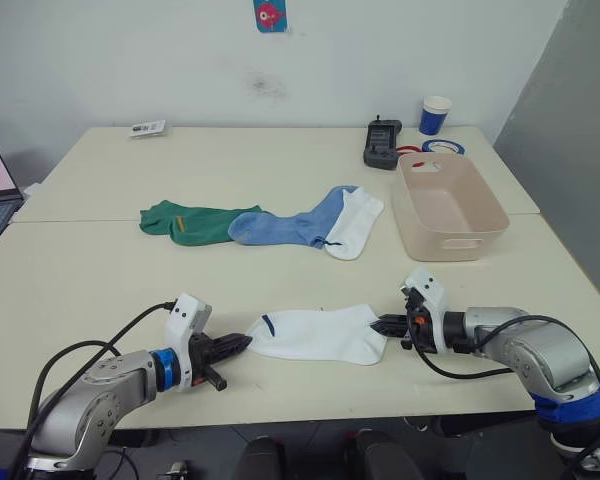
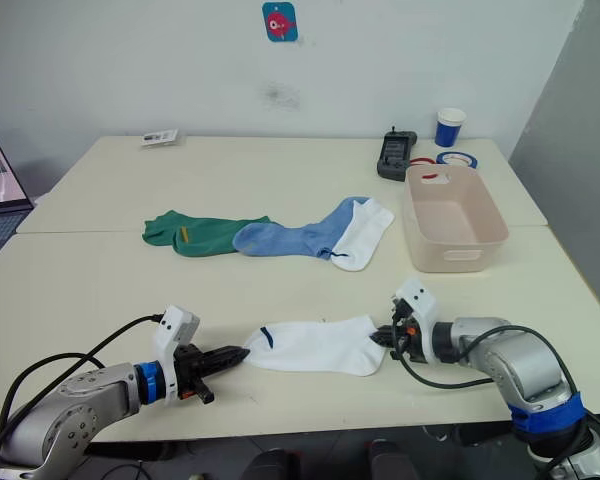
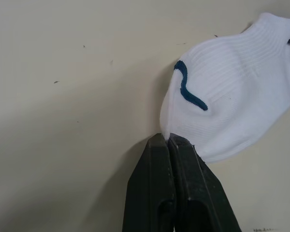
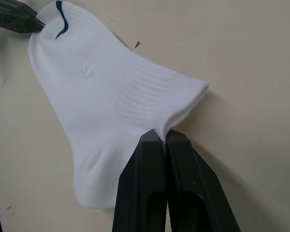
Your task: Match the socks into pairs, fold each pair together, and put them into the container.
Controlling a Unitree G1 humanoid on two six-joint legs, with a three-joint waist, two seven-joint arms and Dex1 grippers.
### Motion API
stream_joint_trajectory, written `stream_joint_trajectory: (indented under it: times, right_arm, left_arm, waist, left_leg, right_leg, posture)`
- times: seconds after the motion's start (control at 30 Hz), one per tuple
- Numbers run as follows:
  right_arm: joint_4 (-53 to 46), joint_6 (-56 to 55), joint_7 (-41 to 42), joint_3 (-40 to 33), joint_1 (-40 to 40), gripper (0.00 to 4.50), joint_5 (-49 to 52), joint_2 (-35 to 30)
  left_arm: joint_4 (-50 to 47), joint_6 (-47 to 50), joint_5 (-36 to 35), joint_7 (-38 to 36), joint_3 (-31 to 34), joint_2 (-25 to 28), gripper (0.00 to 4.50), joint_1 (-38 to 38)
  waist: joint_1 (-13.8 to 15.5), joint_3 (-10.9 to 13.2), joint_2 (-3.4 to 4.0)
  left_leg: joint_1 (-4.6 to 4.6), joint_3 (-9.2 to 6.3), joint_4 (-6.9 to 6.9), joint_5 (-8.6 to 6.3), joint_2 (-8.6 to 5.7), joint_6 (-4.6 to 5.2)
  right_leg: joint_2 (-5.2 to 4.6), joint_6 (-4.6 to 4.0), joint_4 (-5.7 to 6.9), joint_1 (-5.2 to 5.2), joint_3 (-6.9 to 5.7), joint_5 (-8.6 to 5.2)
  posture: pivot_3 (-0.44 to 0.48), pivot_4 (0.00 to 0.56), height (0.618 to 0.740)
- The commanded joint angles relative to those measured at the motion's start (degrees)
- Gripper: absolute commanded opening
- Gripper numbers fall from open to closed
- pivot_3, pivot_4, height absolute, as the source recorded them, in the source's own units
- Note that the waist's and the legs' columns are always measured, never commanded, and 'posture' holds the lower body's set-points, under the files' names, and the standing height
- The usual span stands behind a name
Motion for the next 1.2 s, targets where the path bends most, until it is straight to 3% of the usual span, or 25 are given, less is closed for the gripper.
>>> stream_joint_trajectory:
  times: [0.03,0.13,0.17,0.27,0.6,0.7,0.87,1.0,1.2]
  right_arm:
    - [0.14,-1.22,-0.57,-0.50,-0.38,0.00,-0.03,0.34]
    - [0.42,-1.44,-0.66,-0.55,-0.76,0.00,-0.02,0.50]
    - [0.40,-1.52,-0.68,-0.58,-0.90,0.24,0.04,0.58]
    - [0.02,-1.49,-0.59,-0.72,-1.06,1.04,0.51,0.73]
    - [-0.74,-2.91,1.44,-4.25,-0.74,4.50,1.82,-2.26]
    - [-0.40,-4.41,2.14,-5.95,-1.01,4.50,1.73,-3.19]
    - [-0.19,-11.64,6.41,-7.91,0.93,4.50,-0.19,-7.26]
    - [3.05,-28.05,12.65,-10.42,7.56,4.50,-5.84,-13.89]
    - [10.40,-40.88,14.03,-17.79,15.65,4.50,-9.41,-17.94]
  left_arm:
    - [1.32,-0.55,1.75,0.51,-0.65,0.74,0.03,-0.30]
    - [1.79,-1.09,1.76,-0.20,-0.81,1.27,0.03,-0.54]
    - [2.01,-1.46,1.67,-0.66,-0.90,1.41,0.01,-0.75]
    - [2.30,-1.92,1.43,-1.28,-1.01,1.65,0.60,-1.08]
    - [6.61,-3.68,1.36,-5.03,1.67,5.49,3.58,-2.94]
    - [8.62,-6.02,1.59,-6.67,2.83,6.73,4.45,-3.81]
    - [12.20,-14.11,3.29,-10.18,4.87,7.54,4.48,-5.10]
    - [19.37,-32.02,10.54,-12.46,6.15,7.72,4.48,-6.49]
    - [36.34,-45.95,17.37,-7.11,11.11,9.05,4.48,-9.66]
  waist:
    - [0.02,0.00,0.00]
    - [0.05,0.00,0.00]
    - [0.05,0.00,0.00]
    - [0.06,0.00,0.00]
    - [-0.03,0.00,0.00]
    - [-0.08,0.00,0.00]
    - [-0.01,0.04,-0.05]
    - [0.56,0.06,-0.09]
    - [0.79,0.08,-0.12]
  left_leg:
    - [0.00,0.01,0.00,0.00,0.00,0.00]
    - [0.00,0.01,0.00,0.00,0.00,0.00]
    - [0.00,0.01,0.00,0.00,0.00,0.00]
    - [0.00,0.01,0.00,0.00,0.00,0.00]
    - [0.03,0.02,-0.02,0.00,-0.01,0.00]
    - [0.03,0.04,-0.03,0.00,0.00,0.00]
    - [-0.01,0.06,-0.04,0.00,0.00,0.00]
    - [-0.05,0.22,-0.07,0.00,-0.02,0.00]
    - [-0.04,0.36,-0.06,0.00,0.00,0.00]
  right_leg:
    - [0.00,0.00,0.00,0.00,0.01,0.00]
    - [-0.01,0.00,0.00,0.00,0.02,0.00]
    - [-0.01,0.00,0.00,0.00,0.02,0.00]
    - [-0.01,0.00,0.00,0.00,0.00,0.00]
    - [0.01,0.00,0.00,-0.01,0.01,0.00]
    - [0.06,-0.01,0.00,-0.02,0.01,0.00]
    - [0.07,-0.01,-0.02,-0.06,0.02,-0.01]
    - [-0.01,-0.05,-0.11,-0.04,-0.04,-0.04]
    - [-0.15,-0.04,-0.11,-0.04,0.00,-0.03]
  posture:
    - [0.000,0.150,0.740]
    - [0.000,0.150,0.740]
    - [0.000,0.150,0.740]
    - [0.000,0.150,0.740]
    - [0.000,0.150,0.740]
    - [0.000,0.150,0.740]
    - [0.000,0.150,0.740]
    - [0.000,0.150,0.740]
    - [0.000,0.150,0.740]
